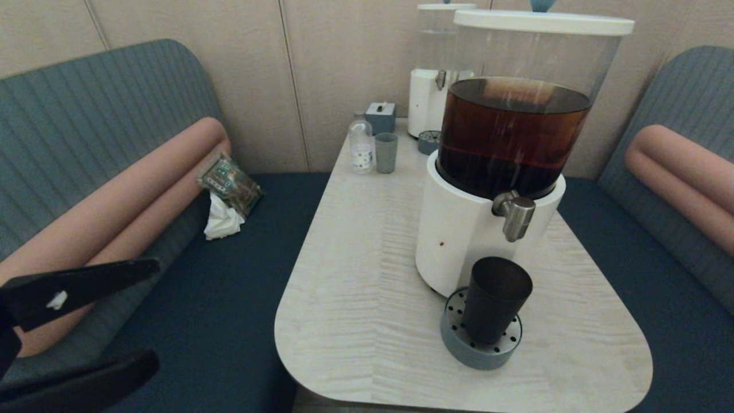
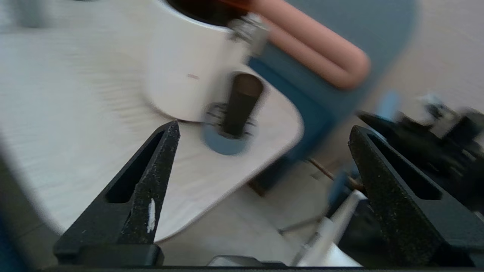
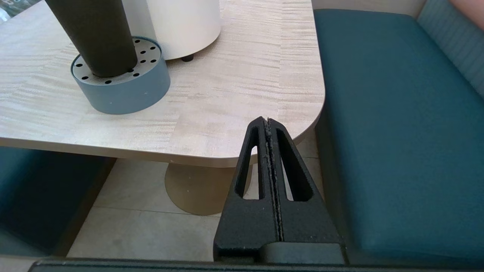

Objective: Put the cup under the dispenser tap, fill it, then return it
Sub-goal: Place the cup next to the water dispenser

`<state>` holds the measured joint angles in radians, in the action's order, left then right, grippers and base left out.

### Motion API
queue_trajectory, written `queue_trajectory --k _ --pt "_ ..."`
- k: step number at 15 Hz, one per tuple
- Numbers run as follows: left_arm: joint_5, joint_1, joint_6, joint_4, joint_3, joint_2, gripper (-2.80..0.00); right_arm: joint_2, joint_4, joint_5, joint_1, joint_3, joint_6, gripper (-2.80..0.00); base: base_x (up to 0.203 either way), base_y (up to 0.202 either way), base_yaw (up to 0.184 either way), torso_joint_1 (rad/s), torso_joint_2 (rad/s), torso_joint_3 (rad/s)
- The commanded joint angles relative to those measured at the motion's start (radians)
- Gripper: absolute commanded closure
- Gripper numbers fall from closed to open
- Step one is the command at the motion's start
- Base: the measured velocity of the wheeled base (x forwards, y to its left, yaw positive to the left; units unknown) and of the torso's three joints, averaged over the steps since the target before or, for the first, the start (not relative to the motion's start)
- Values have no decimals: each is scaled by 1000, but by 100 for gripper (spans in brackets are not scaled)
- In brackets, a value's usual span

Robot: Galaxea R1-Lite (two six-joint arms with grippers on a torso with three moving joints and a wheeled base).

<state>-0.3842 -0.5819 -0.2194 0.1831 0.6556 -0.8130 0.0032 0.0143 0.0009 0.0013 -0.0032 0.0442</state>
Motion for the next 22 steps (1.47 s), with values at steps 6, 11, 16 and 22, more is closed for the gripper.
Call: queue_trajectory --k 6,11,16,22 --pt "-80 -1 51 559 -112 -400 -280 1 -1 1 0 0 0 0 0 0 0 0 0 0" --pt "-119 0 100 837 -155 -713 -280 0 1 1 0 0 0 0 0 0 0 0 0 0" --pt "-127 -13 241 874 -107 -965 -280 0 1 1 0 0 0 0 0 0 0 0 0 0" --pt "-127 -66 271 879 50 -1160 -280 1 1 1 0 0 0 0 0 0 0 0 0 0"
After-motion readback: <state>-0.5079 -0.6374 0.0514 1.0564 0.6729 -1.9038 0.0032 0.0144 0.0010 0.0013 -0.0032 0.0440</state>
